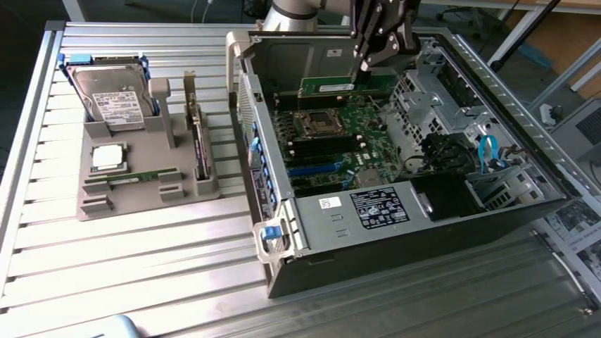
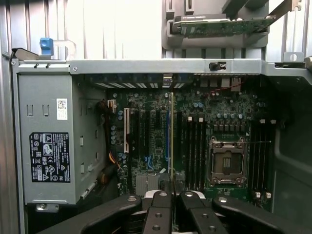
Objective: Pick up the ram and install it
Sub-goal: 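Pick up the ram and move it above insertion slot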
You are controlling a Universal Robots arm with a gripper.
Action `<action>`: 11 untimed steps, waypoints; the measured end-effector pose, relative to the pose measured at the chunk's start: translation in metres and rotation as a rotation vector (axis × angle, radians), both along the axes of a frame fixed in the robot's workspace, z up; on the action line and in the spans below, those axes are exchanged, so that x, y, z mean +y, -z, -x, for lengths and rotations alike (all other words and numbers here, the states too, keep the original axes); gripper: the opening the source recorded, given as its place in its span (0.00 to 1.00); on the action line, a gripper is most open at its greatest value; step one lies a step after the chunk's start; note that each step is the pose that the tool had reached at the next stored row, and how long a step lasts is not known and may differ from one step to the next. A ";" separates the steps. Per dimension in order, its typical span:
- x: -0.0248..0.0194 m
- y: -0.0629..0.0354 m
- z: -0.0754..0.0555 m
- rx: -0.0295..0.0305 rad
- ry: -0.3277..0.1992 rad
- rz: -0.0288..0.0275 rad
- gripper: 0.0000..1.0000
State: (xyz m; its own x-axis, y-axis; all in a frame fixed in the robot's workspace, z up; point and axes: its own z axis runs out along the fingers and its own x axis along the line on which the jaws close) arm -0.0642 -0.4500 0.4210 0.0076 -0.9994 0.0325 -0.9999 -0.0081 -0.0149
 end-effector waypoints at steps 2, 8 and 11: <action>0.0000 0.0000 -0.002 0.0000 0.000 0.0001 0.12; 0.0001 0.0000 -0.009 0.0000 0.000 0.0008 0.12; 0.0001 0.0000 -0.013 0.0000 0.000 0.0009 0.12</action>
State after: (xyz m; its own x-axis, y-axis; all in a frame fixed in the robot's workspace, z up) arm -0.0510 -0.4498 0.4209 0.0077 -0.9994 0.0334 -0.9999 -0.0082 -0.0149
